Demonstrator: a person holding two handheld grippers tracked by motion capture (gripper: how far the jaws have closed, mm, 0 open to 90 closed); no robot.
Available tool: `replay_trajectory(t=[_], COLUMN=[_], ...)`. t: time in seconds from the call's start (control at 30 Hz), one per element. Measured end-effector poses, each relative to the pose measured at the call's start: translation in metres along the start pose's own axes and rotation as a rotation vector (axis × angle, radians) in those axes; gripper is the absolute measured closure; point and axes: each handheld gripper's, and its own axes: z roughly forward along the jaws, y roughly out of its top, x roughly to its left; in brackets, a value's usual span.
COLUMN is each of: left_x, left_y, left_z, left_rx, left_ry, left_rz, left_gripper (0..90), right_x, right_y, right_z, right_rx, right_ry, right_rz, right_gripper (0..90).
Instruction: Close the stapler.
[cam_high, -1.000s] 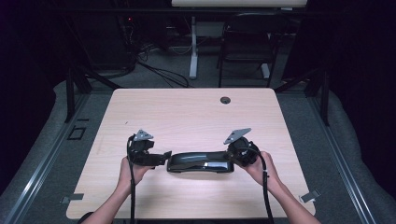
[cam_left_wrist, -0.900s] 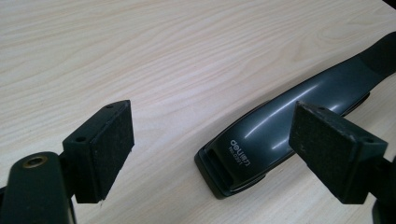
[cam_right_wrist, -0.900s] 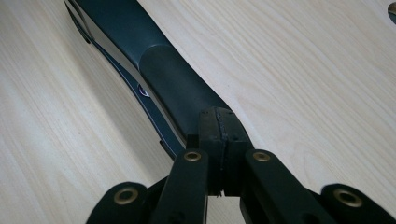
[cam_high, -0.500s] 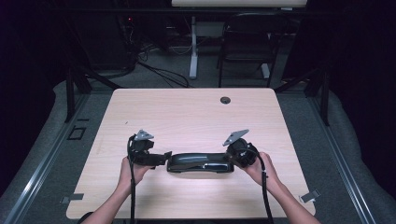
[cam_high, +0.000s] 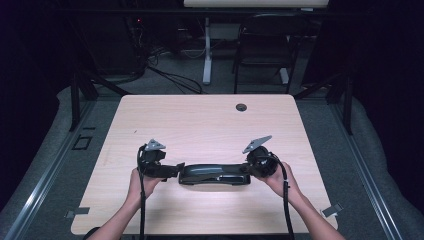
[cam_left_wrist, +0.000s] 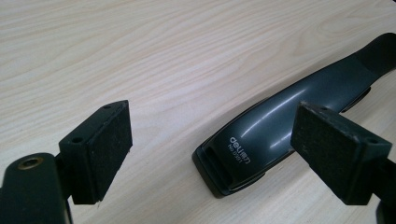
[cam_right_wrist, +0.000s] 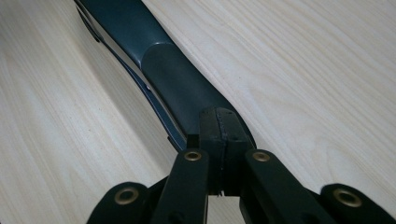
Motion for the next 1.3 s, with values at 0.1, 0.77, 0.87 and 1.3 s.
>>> replay_trajectory(t=[0.1, 0.77, 0.87, 1.3], left_x=[0.0, 0.001, 0.001, 0.003], left_y=[0.0, -0.001, -0.001, -0.002], left_z=[0.0, -0.001, -0.001, -0.002], left_rx=[-0.008, -0.01, -0.009, -0.008], left_ry=[0.003, -0.005, -0.004, -0.001], left_rz=[-0.001, 0.004, 0.002, 0.001], left_gripper=[13.0, 12.8, 12.8, 13.0], right_x=[0.003, 0.014, 0.01, -0.006], right_y=[0.001, 0.01, 0.009, -0.001], right_z=[0.0, -0.03, -0.035, -0.055], right_rx=[0.001, -0.144, -0.157, -0.184], right_ry=[-0.023, -0.075, -0.077, -0.124], right_rz=[-0.022, -0.043, -0.027, 0.057], right_gripper=[90.0, 73.8, 67.7, 31.8])
